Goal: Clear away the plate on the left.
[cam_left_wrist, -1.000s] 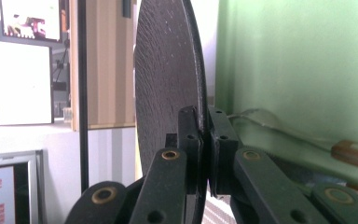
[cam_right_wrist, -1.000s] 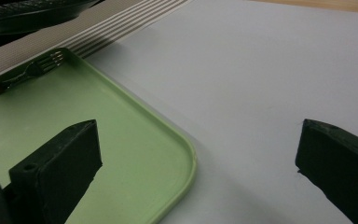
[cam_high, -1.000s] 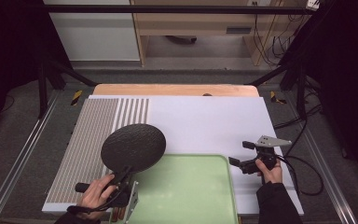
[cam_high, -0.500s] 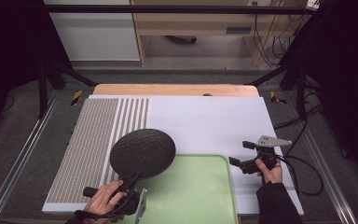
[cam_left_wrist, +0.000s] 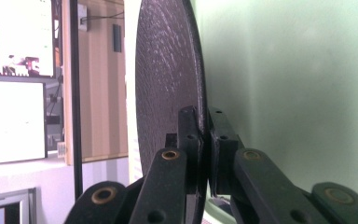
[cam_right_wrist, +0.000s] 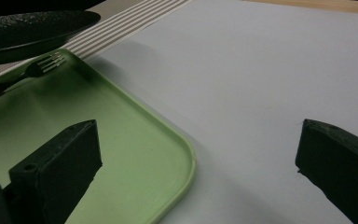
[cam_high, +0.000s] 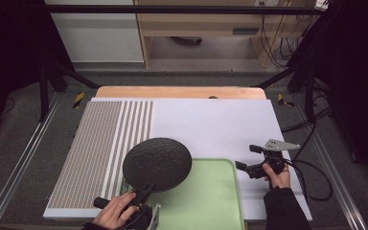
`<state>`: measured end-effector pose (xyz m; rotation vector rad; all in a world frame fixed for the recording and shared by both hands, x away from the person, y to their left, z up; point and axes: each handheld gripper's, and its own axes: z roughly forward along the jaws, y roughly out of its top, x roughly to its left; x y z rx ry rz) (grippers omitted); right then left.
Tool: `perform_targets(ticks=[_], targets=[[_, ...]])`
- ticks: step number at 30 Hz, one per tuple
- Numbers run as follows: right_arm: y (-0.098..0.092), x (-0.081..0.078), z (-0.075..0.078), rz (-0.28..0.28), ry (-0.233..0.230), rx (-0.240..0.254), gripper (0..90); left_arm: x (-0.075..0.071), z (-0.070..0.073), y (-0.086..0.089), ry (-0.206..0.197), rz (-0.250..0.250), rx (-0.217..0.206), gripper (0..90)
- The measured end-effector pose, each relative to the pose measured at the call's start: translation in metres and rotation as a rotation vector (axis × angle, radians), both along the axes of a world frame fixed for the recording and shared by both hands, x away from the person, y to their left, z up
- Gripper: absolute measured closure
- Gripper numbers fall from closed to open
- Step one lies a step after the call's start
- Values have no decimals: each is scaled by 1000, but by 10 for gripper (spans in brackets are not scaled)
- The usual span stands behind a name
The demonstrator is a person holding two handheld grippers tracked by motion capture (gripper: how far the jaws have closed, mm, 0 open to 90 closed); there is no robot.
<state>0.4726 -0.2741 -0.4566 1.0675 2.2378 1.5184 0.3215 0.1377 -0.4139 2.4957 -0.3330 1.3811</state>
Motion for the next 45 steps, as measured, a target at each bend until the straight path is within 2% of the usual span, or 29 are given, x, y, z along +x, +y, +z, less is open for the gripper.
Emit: perform_targets(ticks=[13, 23, 26, 28, 31, 35, 37, 40, 42, 43, 45], targets=[[0, 0, 0, 0, 0, 2, 3, -11, -6, -15, 24, -41, 25, 857], [0, 0, 0, 2, -3, 3, 3, -22, -7, -25, 40, -86, 26, 856], [0, 0, 0, 2, -3, 2, 3, -24, -9, -28, 45, -94, 36, 856], [0, 0, 0, 2, -1, 2, 3, -25, -11, -29, 58, -95, 24, 856], [0, 0, 0, 2, -2, 2, 2, -26, -13, -32, 58, -104, 39, 857], [0, 0, 0, 2, -1, 2, 3, -28, -15, -34, 71, -114, 31, 857], [0, 0, 0, 2, -1, 3, 3, -29, -15, -35, 72, -115, 44, 857], [0, 0, 0, 2, -2, 3, 2, -32, -16, -36, 85, -123, 33, 856], [0, 0, 0, 2, -1, 3, 3, -33, -16, -37, 84, -129, 45, 856], [0, 0, 0, 2, -1, 3, 3, -34, -18, -38, 90, -131, 29, 857], [0, 0, 0, 3, -4, 2, 2, -35, -17, -39, 88, -132, 48, 857]])
